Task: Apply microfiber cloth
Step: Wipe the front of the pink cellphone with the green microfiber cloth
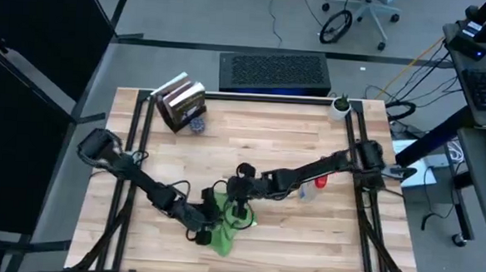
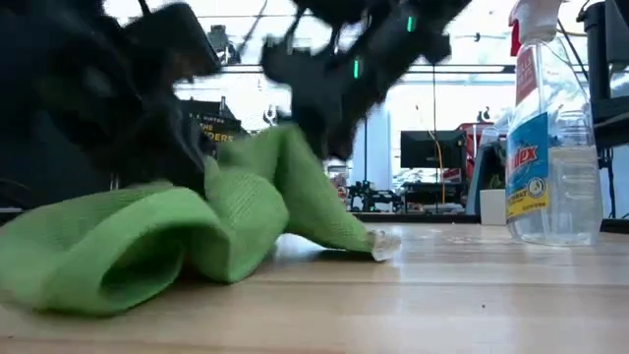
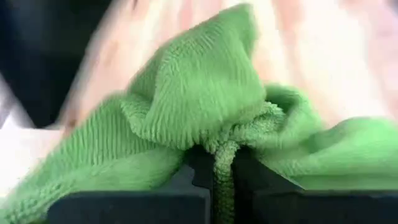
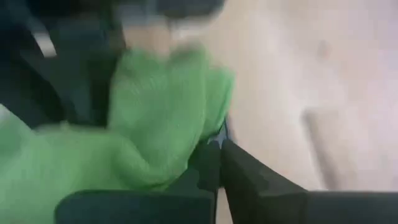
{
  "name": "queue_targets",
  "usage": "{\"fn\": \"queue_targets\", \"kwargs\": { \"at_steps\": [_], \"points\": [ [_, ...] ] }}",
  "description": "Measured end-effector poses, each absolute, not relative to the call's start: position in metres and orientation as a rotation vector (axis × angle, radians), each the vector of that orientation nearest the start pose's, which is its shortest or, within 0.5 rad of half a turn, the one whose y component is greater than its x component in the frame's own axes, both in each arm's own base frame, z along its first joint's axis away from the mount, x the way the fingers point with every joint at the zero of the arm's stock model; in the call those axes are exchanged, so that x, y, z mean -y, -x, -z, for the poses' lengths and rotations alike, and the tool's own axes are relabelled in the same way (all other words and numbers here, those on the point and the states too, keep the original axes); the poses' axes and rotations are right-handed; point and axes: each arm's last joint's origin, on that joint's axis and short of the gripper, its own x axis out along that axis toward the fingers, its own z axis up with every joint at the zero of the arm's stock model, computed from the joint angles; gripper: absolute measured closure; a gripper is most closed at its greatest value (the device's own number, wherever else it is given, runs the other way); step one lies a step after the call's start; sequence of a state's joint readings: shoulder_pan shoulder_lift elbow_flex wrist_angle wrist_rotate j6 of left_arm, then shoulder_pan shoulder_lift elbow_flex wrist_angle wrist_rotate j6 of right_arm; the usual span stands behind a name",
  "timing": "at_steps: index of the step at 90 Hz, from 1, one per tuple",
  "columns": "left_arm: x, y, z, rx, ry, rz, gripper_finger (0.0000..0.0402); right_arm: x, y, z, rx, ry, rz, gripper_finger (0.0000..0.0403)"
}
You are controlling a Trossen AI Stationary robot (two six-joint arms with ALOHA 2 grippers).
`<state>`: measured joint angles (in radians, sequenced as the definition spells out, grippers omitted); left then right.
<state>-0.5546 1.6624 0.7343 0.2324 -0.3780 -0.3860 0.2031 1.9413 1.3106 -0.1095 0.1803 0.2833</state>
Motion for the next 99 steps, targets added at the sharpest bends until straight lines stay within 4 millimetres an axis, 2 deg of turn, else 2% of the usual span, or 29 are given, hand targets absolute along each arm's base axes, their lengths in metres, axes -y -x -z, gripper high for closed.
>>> {"fn": "queue_targets", "kwargs": {
  "at_steps": [12, 17, 23, 34, 43, 51, 60, 75, 89, 99],
  "points": [
    [0.149, -0.259, -0.173, -0.609, 0.051, 0.019, 0.0401, -0.084, -0.397, -0.222, -0.689, -0.117, 0.055, 0.0403],
    [0.144, -0.253, -0.192, -0.581, 0.034, 0.008, 0.0401, -0.088, -0.388, -0.238, -0.675, -0.115, 0.04, 0.0403],
    [0.136, -0.244, -0.22, -0.534, -0.004, -0.024, 0.0401, -0.092, -0.38, -0.249, -0.676, -0.112, 0.027, 0.0403],
    [0.114, -0.227, -0.262, -0.424, -0.09, -0.142, 0.0401, -0.109, -0.374, -0.248, -0.691, -0.111, 0.003, 0.0403],
    [0.1, -0.221, -0.281, -0.342, -0.106, -0.187, 0.0401, -0.128, -0.379, -0.237, -0.661, -0.1, 0.007, 0.0403],
    [0.093, -0.224, -0.277, -0.358, -0.109, -0.196, 0.0401, -0.144, -0.389, -0.215, -0.633, -0.095, -0.011, 0.0403],
    [0.092, -0.233, -0.256, -0.438, -0.131, -0.206, 0.0401, -0.158, -0.403, -0.189, -0.587, -0.107, -0.037, 0.0403],
    [0.094, -0.244, -0.234, -0.51, -0.13, -0.216, 0.0401, -0.163, -0.416, -0.142, -0.606, -0.115, -0.029, 0.0403],
    [0.097, -0.249, -0.223, -0.555, -0.138, -0.198, 0.0401, -0.163, -0.42, -0.121, -0.628, -0.135, -0.011, 0.0403],
    [0.099, -0.253, -0.216, -0.575, -0.13, -0.2, 0.0401, -0.163, -0.421, -0.116, -0.623, -0.138, -0.011, 0.0403]
  ]
}}
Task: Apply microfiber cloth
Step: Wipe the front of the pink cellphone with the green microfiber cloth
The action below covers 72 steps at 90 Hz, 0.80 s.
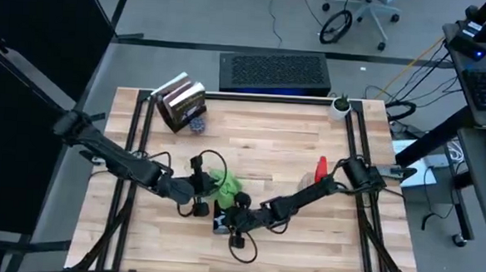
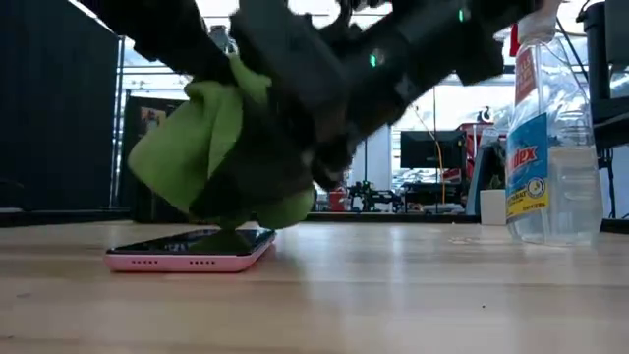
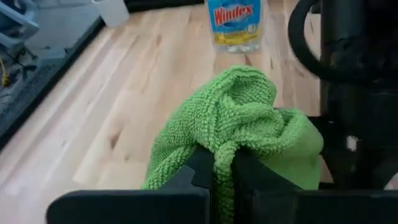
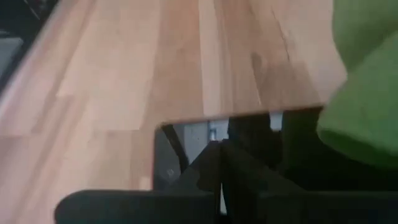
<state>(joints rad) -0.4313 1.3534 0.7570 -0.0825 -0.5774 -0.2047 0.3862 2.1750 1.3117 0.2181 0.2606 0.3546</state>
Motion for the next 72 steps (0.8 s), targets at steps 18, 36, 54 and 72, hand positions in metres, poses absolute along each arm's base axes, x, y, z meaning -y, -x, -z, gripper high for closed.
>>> {"fn": "queue_targets", "kwargs": {
  "at_steps": [18, 36, 54, 72],
  "points": [
    [0.105, -0.265, -0.197, -0.601, -0.131, -0.172, 0.0401, -0.163, -0.421, -0.117, -0.615, -0.137, -0.015, 0.0403],
    [0.114, -0.278, -0.171, -0.651, -0.114, -0.076, 0.0401, -0.166, -0.42, -0.119, -0.611, -0.153, -0.022, 0.0403],
    [0.115, -0.288, -0.146, -0.697, -0.121, -0.075, 0.0401, -0.169, -0.42, -0.117, -0.593, -0.115, -0.015, 0.0403],
    [0.113, -0.295, -0.141, -0.681, -0.088, -0.035, 0.0401, -0.168, -0.425, -0.1, -0.581, -0.138, 0.003, 0.0403]
  ]
}}
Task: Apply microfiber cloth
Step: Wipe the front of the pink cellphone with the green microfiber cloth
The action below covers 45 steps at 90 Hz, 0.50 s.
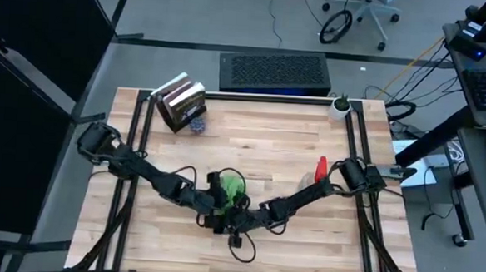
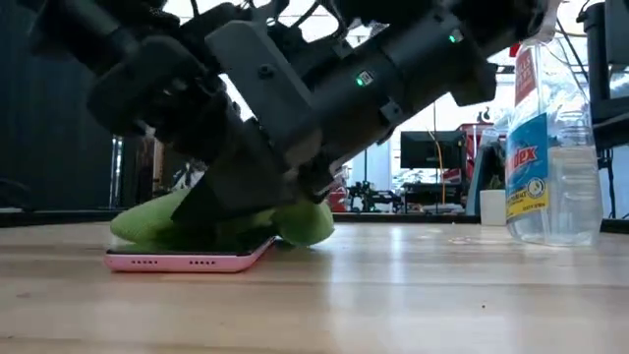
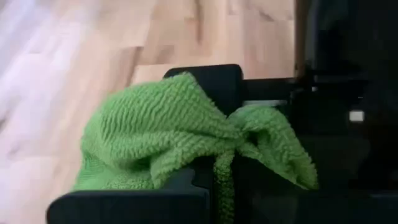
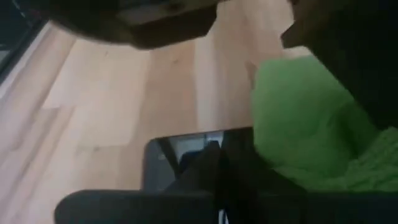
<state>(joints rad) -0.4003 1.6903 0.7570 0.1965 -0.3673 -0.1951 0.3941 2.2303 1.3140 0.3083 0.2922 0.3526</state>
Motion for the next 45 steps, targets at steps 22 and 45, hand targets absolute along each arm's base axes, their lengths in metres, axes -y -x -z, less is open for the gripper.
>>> {"fn": "queue_targets", "kwargs": {
  "at_steps": [22, 45],
  "points": [
    [0.105, -0.298, -0.127, -0.743, -0.111, -0.03, 0.0401, -0.176, -0.423, -0.089, -0.588, -0.191, 0.017, 0.0403],
    [0.097, -0.302, -0.125, -0.787, -0.085, 0.112, 0.0401, -0.171, -0.424, -0.086, -0.623, -0.18, 0.01, 0.0403]
  ]
}}
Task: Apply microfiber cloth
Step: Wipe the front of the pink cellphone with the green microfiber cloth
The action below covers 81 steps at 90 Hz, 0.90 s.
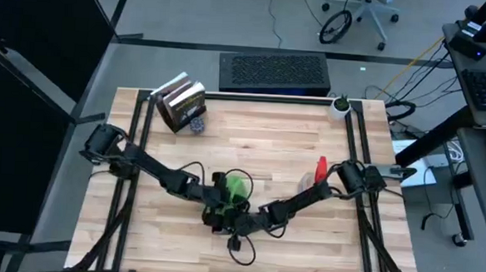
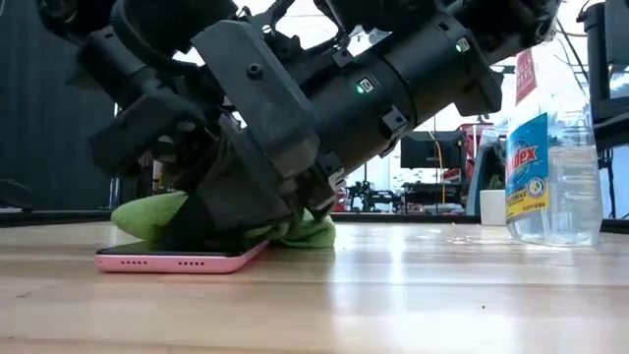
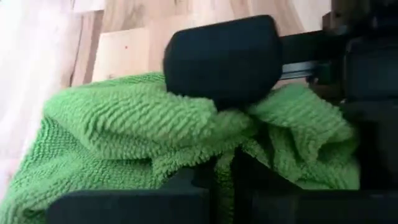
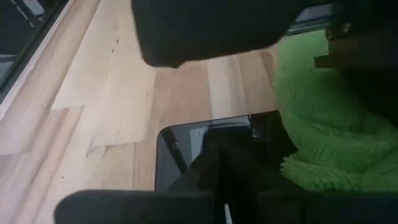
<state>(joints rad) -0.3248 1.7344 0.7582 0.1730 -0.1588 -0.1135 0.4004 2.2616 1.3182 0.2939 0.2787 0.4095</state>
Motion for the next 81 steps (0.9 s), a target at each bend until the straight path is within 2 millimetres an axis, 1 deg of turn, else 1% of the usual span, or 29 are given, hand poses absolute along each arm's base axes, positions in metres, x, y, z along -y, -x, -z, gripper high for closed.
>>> {"fn": "queue_targets", "kwargs": {
  "at_steps": [7, 13, 20, 35, 47, 64, 73, 81],
  "points": [
    [0.101, -0.3, -0.132, -0.786, -0.003, 0.218, 0.0401, -0.171, -0.423, -0.086, -0.624, -0.172, 0.013, 0.0403],
    [0.1, -0.299, -0.131, -0.815, 0.047, 0.23, 0.0401, -0.171, -0.423, -0.085, -0.624, -0.169, 0.012, 0.0403],
    [0.1, -0.3, -0.121, -0.845, 0.054, 0.213, 0.0401, -0.171, -0.423, -0.085, -0.624, -0.168, 0.009, 0.0403],
    [0.094, -0.311, -0.103, -0.823, 0.062, 0.176, 0.0401, -0.171, -0.423, -0.084, -0.624, -0.167, 0.013, 0.0403],
    [0.086, -0.315, -0.096, -0.822, 0.042, 0.08, 0.0401, -0.171, -0.423, -0.084, -0.622, -0.171, 0.014, 0.0403],
    [0.064, -0.316, -0.093, -0.798, -0.001, -0.209, 0.0401, -0.172, -0.422, -0.084, -0.62, -0.176, 0.02, 0.0403],
    [0.061, -0.314, -0.096, -0.807, -0.01, -0.235, 0.0401, -0.172, -0.422, -0.084, -0.62, -0.178, 0.019, 0.0403],
    [0.065, -0.31, -0.107, -0.81, -0.002, -0.206, 0.0401, -0.172, -0.422, -0.084, -0.624, -0.171, 0.017, 0.0403]
  ]
}}
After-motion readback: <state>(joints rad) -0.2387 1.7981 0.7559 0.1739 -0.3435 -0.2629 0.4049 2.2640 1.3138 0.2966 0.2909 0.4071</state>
